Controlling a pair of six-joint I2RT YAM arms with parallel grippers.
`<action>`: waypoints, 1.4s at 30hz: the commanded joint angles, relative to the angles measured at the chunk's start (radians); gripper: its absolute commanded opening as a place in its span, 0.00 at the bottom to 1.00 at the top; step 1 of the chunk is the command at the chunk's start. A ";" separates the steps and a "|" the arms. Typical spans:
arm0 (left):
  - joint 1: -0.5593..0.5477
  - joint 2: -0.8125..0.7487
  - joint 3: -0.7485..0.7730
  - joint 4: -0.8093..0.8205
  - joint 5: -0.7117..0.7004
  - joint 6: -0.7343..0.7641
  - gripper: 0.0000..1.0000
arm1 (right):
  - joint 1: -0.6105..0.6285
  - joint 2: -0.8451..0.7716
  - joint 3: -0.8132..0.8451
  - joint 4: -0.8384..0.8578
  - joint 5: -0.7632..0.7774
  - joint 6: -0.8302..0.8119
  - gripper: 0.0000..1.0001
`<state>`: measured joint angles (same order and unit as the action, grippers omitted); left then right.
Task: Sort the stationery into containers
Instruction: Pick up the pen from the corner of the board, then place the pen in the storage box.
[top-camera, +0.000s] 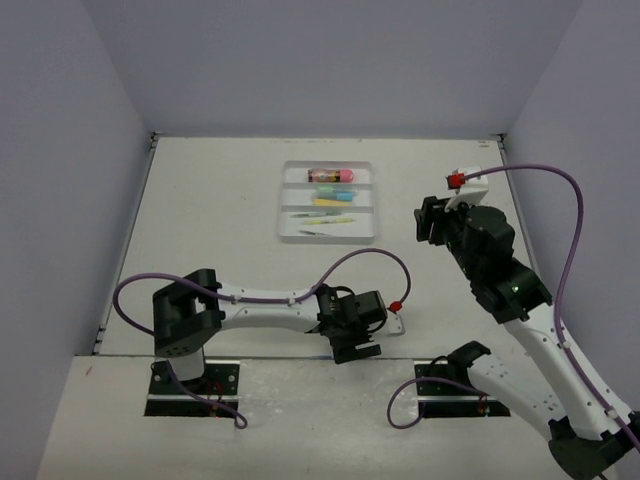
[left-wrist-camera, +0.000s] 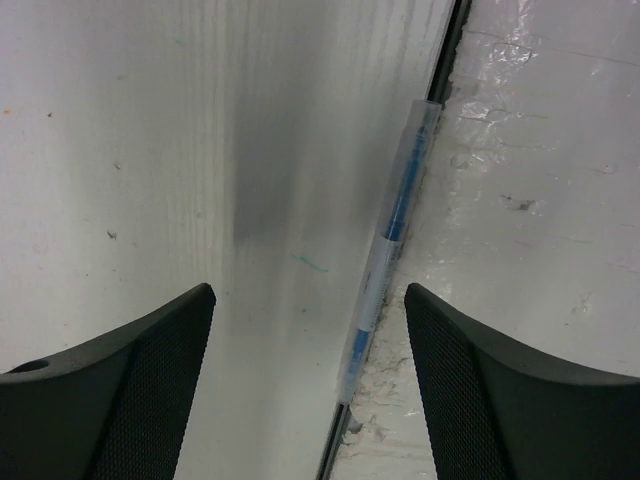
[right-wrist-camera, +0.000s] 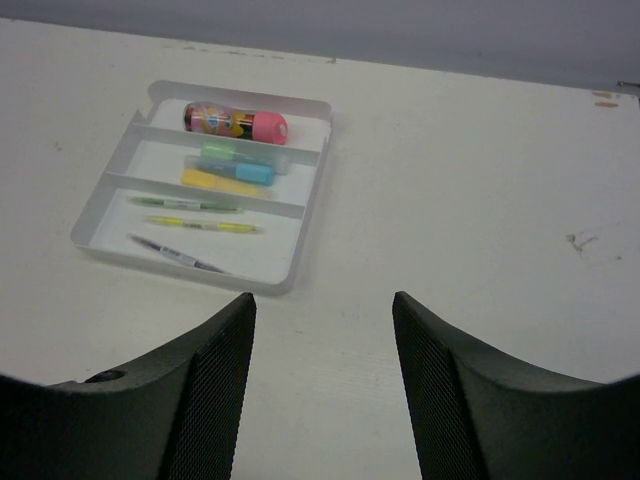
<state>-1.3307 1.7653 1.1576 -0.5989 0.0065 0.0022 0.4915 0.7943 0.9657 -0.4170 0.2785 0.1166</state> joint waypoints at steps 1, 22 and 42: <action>-0.008 -0.004 0.002 0.021 0.071 0.035 0.76 | -0.001 0.022 0.010 -0.023 0.012 0.030 0.59; -0.009 0.066 -0.111 0.128 0.000 -0.015 0.04 | -0.001 -0.001 0.027 -0.023 -0.004 0.000 0.57; 0.380 -0.047 0.238 0.099 -0.159 0.671 0.00 | -0.007 -0.126 0.100 -0.078 0.287 0.052 0.54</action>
<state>-1.0338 1.7460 1.3097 -0.5562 -0.1801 0.4170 0.4885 0.6678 1.0233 -0.4933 0.5237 0.1570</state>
